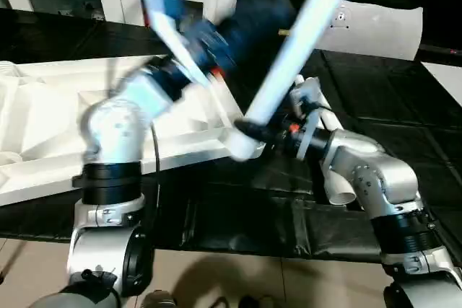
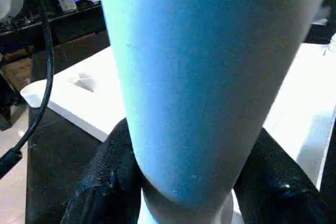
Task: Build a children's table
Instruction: Insert table leg to table base
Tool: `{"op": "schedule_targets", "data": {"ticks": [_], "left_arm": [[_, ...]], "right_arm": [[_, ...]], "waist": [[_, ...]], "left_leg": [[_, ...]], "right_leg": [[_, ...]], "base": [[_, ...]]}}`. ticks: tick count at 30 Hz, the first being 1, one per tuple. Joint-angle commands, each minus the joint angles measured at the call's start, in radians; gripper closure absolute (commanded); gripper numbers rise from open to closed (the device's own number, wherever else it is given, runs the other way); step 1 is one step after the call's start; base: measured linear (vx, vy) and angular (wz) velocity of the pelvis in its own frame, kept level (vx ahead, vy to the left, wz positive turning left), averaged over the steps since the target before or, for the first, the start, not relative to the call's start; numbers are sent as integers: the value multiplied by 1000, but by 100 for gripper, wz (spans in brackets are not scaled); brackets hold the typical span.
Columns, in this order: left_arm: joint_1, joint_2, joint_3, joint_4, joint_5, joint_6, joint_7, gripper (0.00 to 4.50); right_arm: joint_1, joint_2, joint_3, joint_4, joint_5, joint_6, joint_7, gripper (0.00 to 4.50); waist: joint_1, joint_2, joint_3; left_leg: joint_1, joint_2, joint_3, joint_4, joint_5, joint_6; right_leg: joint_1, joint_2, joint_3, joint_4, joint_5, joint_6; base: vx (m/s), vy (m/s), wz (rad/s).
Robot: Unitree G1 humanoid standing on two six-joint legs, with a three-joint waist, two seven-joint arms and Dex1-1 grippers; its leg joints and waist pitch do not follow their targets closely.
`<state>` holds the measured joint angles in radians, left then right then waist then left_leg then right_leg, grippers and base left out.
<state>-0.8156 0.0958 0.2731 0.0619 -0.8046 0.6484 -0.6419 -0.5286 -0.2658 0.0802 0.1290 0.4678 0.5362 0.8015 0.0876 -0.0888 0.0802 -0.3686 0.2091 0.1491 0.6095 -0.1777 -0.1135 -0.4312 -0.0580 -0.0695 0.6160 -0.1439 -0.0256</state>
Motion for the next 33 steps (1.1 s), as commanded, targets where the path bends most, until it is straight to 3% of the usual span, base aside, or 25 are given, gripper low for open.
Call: {"op": "schedule_targets", "data": {"ticks": [1,3,4,6,9,11,12,14,17,21,26,30,33], "left_arm": [[-9,-5,17,42,39,-46,68,36],[-14,-1,21,73,72,-66,113,36],[-12,25,-32,128,190,-91,176,36],[-5,37,-67,143,243,-100,192,36],[17,63,-224,133,394,-124,209,36],[15,52,-255,110,412,-117,227,36],[12,44,-268,95,410,-119,223,36],[8,39,-293,80,415,-130,212,36],[2,35,-338,51,445,-143,192,36],[2,27,-378,-7,465,-133,188,36],[9,63,-462,-43,543,-168,177,36],[15,50,-447,-40,548,-175,202,36],[8,40,-379,1,538,-181,235,36]], "right_arm": [[-9,-4,-13,-25,-4,-11,-7,259],[-8,-5,-5,-30,-10,-14,-4,259],[-5,-10,8,-35,-22,-20,2,259],[-5,-11,14,-35,-28,-25,4,259],[-10,-19,41,-18,-69,-51,-1,259],[-14,-26,58,-3,-98,-66,-7,259],[-15,-27,60,6,-108,-71,-13,259],[-17,-27,60,14,-116,-75,-20,259],[-17,-27,59,22,-126,-82,-26,259],[-20,-22,56,39,-141,-98,-38,259],[-25,-12,55,53,-152,-111,-55,259],[-29,-5,52,56,-154,-116,-62,259],[-33,8,27,54,-130,-121,-73,259]], "waist": [[-2,13,-89],[-2,12,-88],[-1,8,-90],[-3,12,-88],[0,15,-92],[0,15,-93],[1,14,-93],[0,10,-92],[-3,10,-89],[-8,8,-86],[-11,8,-86],[-10,9,-87],[-9,9,-88]], "left_leg": [[-1,1,14,-61,-158,15],[-1,1,13,-62,-159,16],[-1,1,14,-61,-149,19],[2,4,10,-65,-159,21],[3,11,8,-66,-142,14],[3,11,10,-64,-131,11],[0,10,11,-64,-124,7],[-4,7,12,-63,-130,6],[-5,5,12,-63,-143,10],[-4,4,13,-60,-169,14],[-3,5,11,-62,-176,16],[-3,5,11,-62,-171,16],[-4,3,13,-60,-164,17]], "right_leg": [[78,-50,33,-82,-341,-86],[76,-49,32,-84,-356,-66],[77,-51,32,-85,-358,-59],[71,-49,32,-86,-380,-30],[70,-57,35,-79,-332,-59],[71,-57,37,-74,-291,-80],[75,-60,38,-69,-254,-113],[79,-60,38,-69,-254,-126],[79,-59,38,-74,-286,-113],[72,-59,34,-88,-400,-67],[68,-56,33,-88,-404,-55],[68,-55,33,-85,-373,-69],[70,-54,34,-83,-344,-82]], "base": [[0,0,0],[0,0,0],[0,0,0],[0,0,0],[0,0,0],[0,0,0],[0,0,0],[0,0,0],[0,0,0],[0,0,0],[0,0,0],[0,0,0],[0,0,0]]}}
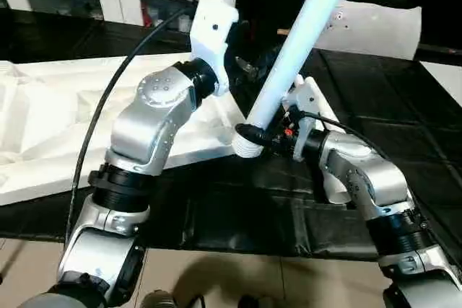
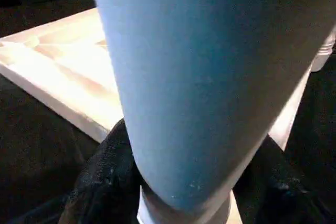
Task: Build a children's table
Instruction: Insert table leg to table base
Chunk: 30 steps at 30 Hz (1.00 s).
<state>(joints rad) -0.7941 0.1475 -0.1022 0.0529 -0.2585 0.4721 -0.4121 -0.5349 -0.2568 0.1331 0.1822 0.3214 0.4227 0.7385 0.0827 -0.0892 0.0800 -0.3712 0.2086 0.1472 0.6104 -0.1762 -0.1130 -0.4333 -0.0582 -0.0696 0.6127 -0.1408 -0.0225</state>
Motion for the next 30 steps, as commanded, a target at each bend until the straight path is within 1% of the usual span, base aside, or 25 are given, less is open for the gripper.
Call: {"op": "schedule_targets", "data": {"ticks": [1,2,3,5,6,7,8,9,10,11,13,14,15,16,17,18,19,20,22,23,24,25,27,28,30], "left_arm": [[-16,-11,17,26,-13,-9,11,36],[-16,-11,17,26,-13,-9,11,19],[-11,18,64,88,-17,-42,4,9],[-5,46,99,140,-22,-67,-7,3],[-5,56,115,163,-24,-77,-4,1],[-6,67,131,187,-30,-78,-9,1],[-5,78,149,214,-37,-77,-21,0],[-2,96,150,241,-28,-86,-36,0],[-2,96,150,241,-28,-86,-36,0],[15,151,105,296,17,-101,-97,0],[28,181,67,321,37,-101,-149,0],[37,197,41,331,47,-100,-182,0],[43,208,23,338,54,-100,-203,0],[45,212,15,341,59,-105,-211,0],[60,237,-41,363,99,-126,-274,0],[68,247,-68,370,111,-118,-313,0],[70,249,-76,372,113,-120,-324,0],[76,260,-114,384,119,-116,-390,0],[74,266,-145,406,120,-110,-456,0],[73,266,-149,410,122,-111,-465,0],[72,267,-153,414,123,-111,-473,0],[71,269,-171,434,123,-105,-519,0],[65,271,-185,460,135,-110,-537,36],[63,271,-187,467,141,-113,-538,36],[56,276,-206,499,174,-157,-542,43]], "right_arm": [[-27,5,-39,-1,27,-5,-15,259],[-27,5,-39,-1,27,-5,-15,259],[-23,19,-80,-21,67,8,-20,259],[-15,25,-110,-36,95,19,-29,259],[-11,25,-118,-39,101,21,-33,259],[-5,23,-124,-40,101,19,-40,259],[3,20,-130,-41,96,16,-46,259],[11,16,-134,-41,87,11,-55,259],[11,16,-134,-41,87,11,-55,259],[29,7,-142,-38,63,-1,-85,259],[40,0,-143,-36,44,-13,-102,259],[48,-3,-144,-36,33,-15,-115,259],[52,-5,-144,-36,27,-16,-124,259],[54,-5,-145,-37,26,-16,-126,259],[68,-5,-153,-45,21,-14,-145,259],[74,-5,-158,-50,20,-14,-153,259],[76,-5,-159,-52,21,-13,-154,259],[85,-6,-163,-63,22,-10,-162,259],[95,-7,-163,-75,23,-7,-167,259],[96,-7,-162,-77,22,-7,-168,259],[97,-7,-162,-79,22,-7,-168,259],[103,-6,-159,-87,20,-4,-171,259],[106,-6,-156,-91,20,-4,-174,259],[107,-6,-155,-92,20,-3,-174,259],[108,-8,-151,-94,20,-4,-176,259]], "waist": [[-5,9,-88],[-5,10,-89],[-4,14,-86],[-7,15,-88],[-11,16,-88],[-11,21,-88],[-14,20,-89],[-14,21,-89],[-14,21,-89],[-12,24,-89],[-13,24,-89],[-12,27,-89],[-13,27,-89],[-13,27,-89],[-12,28,-89],[-12,28,-88],[-12,28,-87],[-12,29,-86],[-12,30,-88],[-12,29,-88],[-12,30,-88],[-13,31,-88],[-14,32,-88],[-14,32,-89],[-16,31,-89]], "left_leg": [[-2,4,14,-62,-164,16],[-1,3,14,-62,-163,18],[1,-1,17,-62,-172,26],[0,-1,13,-65,-175,23],[0,0,12,-66,-173,18],[2,1,11,-66,-174,14],[2,1,11,-66,-171,11],[3,2,11,-66,-170,10],[3,2,11,-66,-170,10],[7,2,11,-68,-168,12],[7,4,11,-70,-165,5],[7,3,11,-71,-159,1],[6,5,11,-71,-165,-4],[6,5,11,-71,-165,-4],[9,6,11,-72,-176,-3],[9,6,12,-73,-183,-5],[9,7,12,-74,-195,-9],[8,6,12,-74,-197,-10],[9,5,12,-74,-205,-13],[8,5,12,-74,-205,-14],[8,6,11,-74,-208,-14],[9,5,11,-74,-208,-13],[9,4,11,-74,-221,-13],[10,4,11,-73,-223,-13],[9,3,11,-73,-225,-10]], "right_leg": [[73,-54,34,-78,-346,-86],[73,-53,34,-78,-343,-86],[69,-52,34,-86,-353,-80],[73,-50,32,-83,-360,-68],[73,-50,32,-81,-352,-69],[72,-51,32,-80,-346,-72],[73,-51,33,-78,-331,-80],[73,-52,33,-78,-319,-91],[73,-52,33,-78,-319,-91],[70,-53,35,-77,-303,-100],[72,-54,37,-73,-294,-103],[73,-55,38,-71,-279,-112],[74,-56,39,-68,-270,-124],[74,-56,39,-68,-270,-124],[72,-57,39,-71,-273,-132],[72,-58,39,-71,-284,-130],[73,-59,41,-71,-299,-129],[74,-60,41,-73,-303,-130],[74,-60,41,-76,-325,-122],[75,-61,41,-76,-327,-120],[74,-61,40,-76,-328,-123],[74,-62,40,-78,-332,-123],[74,-61,39,-81,-358,-117],[74,-61,39,-81,-362,-115],[73,-60,38,-84,-371,-111]], "base": [[0,0,0],[0,0,0],[0,0,0],[0,0,0],[0,0,0],[0,0,0],[0,0,0],[0,0,0],[0,0,0],[0,0,0],[0,0,0],[0,0,0],[0,0,0],[0,0,0],[0,0,0],[0,0,0],[0,0,0],[0,0,0],[0,0,0],[0,0,0],[0,0,0],[0,0,0],[0,0,0],[0,0,0],[0,0,0]]}}
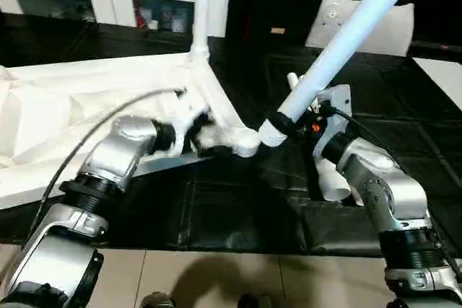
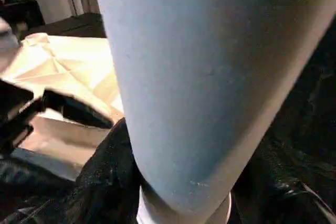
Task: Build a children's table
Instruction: Insert table leg to table base
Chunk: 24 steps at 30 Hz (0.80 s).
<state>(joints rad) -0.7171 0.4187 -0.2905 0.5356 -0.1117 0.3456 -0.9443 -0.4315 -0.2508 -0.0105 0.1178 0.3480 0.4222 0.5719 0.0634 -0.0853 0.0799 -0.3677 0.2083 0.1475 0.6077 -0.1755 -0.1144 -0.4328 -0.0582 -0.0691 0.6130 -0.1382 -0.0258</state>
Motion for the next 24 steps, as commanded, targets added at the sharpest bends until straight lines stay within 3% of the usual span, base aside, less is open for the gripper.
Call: {"op": "schedule_targets", "data": {"ticks": [1,11,24], "left_arm": [[-21,7,-22,21,30,-32,-16,60],[-32,16,-30,80,63,-54,-54,132],[-38,6,-7,103,66,-47,-61,247]], "right_arm": [[6,-14,-7,-31,-7,-4,-9,259],[18,-4,8,-40,-14,-3,-9,259],[20,12,26,-33,-22,-4,-21,259]], "waist": [[3,27,-89],[4,27,-91],[5,26,-88]], "left_leg": [[5,4,10,-70,-225,-8],[5,7,10,-70,-214,-8],[6,7,10,-71,-226,-10]], "right_leg": [[74,-61,37,-84,-379,-103],[74,-63,39,-78,-342,-127],[72,-64,39,-81,-372,-119]], "base": [[0,0,0],[0,0,0],[0,0,0]]}}
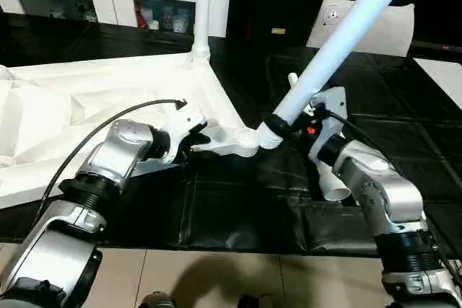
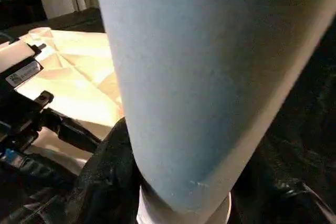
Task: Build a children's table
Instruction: Insert table leg to table base
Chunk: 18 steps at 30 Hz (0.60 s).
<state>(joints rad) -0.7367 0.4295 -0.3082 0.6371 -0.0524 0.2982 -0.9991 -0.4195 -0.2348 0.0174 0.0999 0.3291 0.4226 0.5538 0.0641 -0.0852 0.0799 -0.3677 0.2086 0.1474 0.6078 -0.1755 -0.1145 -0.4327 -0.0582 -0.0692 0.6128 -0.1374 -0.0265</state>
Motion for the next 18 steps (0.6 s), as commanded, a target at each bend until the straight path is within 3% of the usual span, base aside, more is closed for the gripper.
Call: {"op": "schedule_targets", "data": {"ticks": [1,4,18], "left_arm": [[-20,-6,12,4,8,-1,-6,250],[-18,-8,12,9,14,-2,-4,260],[-16,-2,-15,21,57,-5,-8,391]], "right_arm": [[8,-4,-2,-16,-3,-4,-3,259],[10,-4,-2,-19,-5,-1,-3,259],[10,-5,3,-18,-11,3,1,259]], "waist": [[4,26,-86],[4,26,-87],[3,25,-84]], "left_leg": [[6,7,10,-72,-227,-9],[6,6,10,-72,-226,-8],[7,7,9,-73,-236,-4]], "right_leg": [[71,-64,39,-82,-373,-118],[72,-64,38,-81,-372,-117],[70,-64,38,-85,-389,-112]], "base": [[0,0,0],[0,0,0],[0,0,0]]}}
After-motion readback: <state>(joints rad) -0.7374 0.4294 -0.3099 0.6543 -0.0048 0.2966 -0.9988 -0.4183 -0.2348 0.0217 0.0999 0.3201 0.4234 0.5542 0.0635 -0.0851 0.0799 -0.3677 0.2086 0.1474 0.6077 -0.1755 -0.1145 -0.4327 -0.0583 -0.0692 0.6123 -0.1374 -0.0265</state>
